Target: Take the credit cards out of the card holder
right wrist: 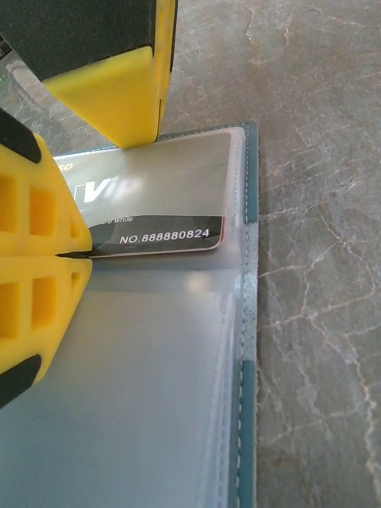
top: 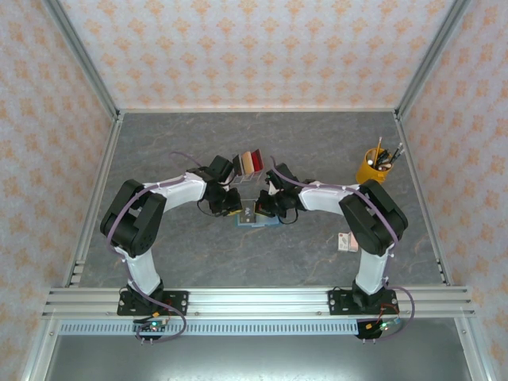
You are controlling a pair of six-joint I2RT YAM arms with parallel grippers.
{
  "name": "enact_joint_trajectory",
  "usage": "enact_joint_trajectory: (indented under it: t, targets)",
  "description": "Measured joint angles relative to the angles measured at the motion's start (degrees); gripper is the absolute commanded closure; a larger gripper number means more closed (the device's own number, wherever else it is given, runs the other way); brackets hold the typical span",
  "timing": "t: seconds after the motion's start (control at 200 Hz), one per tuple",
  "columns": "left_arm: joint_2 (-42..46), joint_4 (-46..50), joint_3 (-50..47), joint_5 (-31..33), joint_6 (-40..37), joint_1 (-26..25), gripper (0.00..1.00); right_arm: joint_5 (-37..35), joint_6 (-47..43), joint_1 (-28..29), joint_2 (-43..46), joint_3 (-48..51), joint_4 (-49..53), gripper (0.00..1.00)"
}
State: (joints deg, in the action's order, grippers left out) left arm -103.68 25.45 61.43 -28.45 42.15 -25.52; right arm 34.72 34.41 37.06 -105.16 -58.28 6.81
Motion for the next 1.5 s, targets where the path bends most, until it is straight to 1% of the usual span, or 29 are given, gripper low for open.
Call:
enact_joint_trajectory:
  t: [0.24, 0.43, 0.631, 0.771, 0.931, 1.401, 1.501]
  targets:
    - [0.0, 1.01, 0.42, 0.79, -0.2, 0.0, 0.82, -0.09, 0.0, -0.44, 3.45, 1.31, -0.04, 1.0]
    - [0.02, 1.36, 0.48, 0.98, -0.46, 0.0, 0.84, -0.68, 0.0, -0.9, 3.76, 1.51, 0.33, 1.0]
    - [0.02, 1.97, 0.74, 1.01, -1.11, 0.0, 0.86, 0.07, -0.15, -0.9, 3.48, 1.51, 0.76, 0.83]
    - [0.02, 2.05, 0.79, 0.72, -1.7, 0.0, 0.88, 0.92, -0.2, -0.9, 1.97, 1.31, 0.76, 0.8]
    - [0.0, 2.21, 0.79, 0.55, -2.32, 0.0, 0.89, 2.23, -0.17, -0.9, 0.11, 0.83, 0.5, 0.8]
    - [-0.74, 2.14, 0.79, 0.35, -3.19, 0.0, 0.91, 4.39, -0.22, -1.01, -1.53, -0.35, 0.39, 0.82]
    - [-0.74, 2.14, 0.79, 0.35, -3.21, 0.0, 0.91, 5.05, -0.37, -1.18, -1.81, -0.46, 0.39, 0.86]
